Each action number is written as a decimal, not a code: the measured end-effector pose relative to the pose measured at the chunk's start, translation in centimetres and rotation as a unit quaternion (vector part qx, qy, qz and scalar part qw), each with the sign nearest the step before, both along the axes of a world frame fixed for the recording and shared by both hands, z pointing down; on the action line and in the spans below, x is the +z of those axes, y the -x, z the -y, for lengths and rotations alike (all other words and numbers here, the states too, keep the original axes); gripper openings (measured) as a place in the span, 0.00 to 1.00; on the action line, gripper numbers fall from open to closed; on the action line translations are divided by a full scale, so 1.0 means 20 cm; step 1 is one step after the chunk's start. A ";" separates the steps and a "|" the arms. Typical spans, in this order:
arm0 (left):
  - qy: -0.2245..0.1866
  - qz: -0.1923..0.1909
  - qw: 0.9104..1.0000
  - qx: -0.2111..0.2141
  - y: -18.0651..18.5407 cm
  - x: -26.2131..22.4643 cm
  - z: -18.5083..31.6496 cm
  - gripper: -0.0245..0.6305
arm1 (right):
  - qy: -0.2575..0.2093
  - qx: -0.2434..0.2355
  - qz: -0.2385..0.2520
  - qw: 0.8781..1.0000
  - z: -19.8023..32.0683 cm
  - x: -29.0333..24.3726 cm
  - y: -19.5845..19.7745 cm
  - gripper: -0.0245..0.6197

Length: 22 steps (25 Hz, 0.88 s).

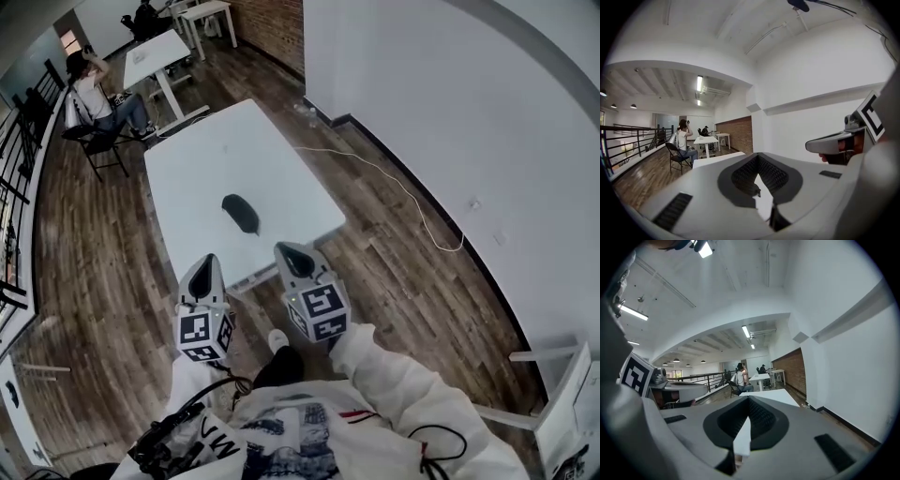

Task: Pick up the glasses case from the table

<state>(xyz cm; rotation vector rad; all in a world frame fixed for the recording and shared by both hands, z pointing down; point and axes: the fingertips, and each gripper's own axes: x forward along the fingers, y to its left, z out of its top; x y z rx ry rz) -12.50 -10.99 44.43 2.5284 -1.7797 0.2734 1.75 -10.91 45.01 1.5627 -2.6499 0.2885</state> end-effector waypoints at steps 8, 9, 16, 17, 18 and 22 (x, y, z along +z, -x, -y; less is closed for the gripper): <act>0.019 -0.014 1.000 -0.017 0.33 0.04 0.46 0.07 | 0.015 -0.008 -0.015 1.000 0.46 0.00 0.31 0.04; 0.022 -0.016 0.999 -0.018 0.34 0.05 0.49 0.07 | 0.019 -0.009 -0.017 1.000 0.50 0.01 0.32 0.04; 0.046 -0.023 0.998 -0.030 0.36 0.14 0.64 0.07 | 0.049 -0.014 -0.032 0.998 0.70 0.09 0.32 0.04; 0.048 -0.021 0.998 -0.032 0.36 0.15 0.66 0.07 | 0.061 -0.015 -0.033 0.997 0.73 0.12 0.31 0.04; 0.049 -0.020 0.998 -0.033 0.35 0.15 0.67 0.07 | 0.074 -0.017 -0.035 0.996 0.76 0.16 0.30 0.04; 0.055 -0.018 0.997 -0.048 0.37 0.17 0.72 0.07 | 0.124 -0.034 -0.050 0.990 0.85 0.31 0.31 0.06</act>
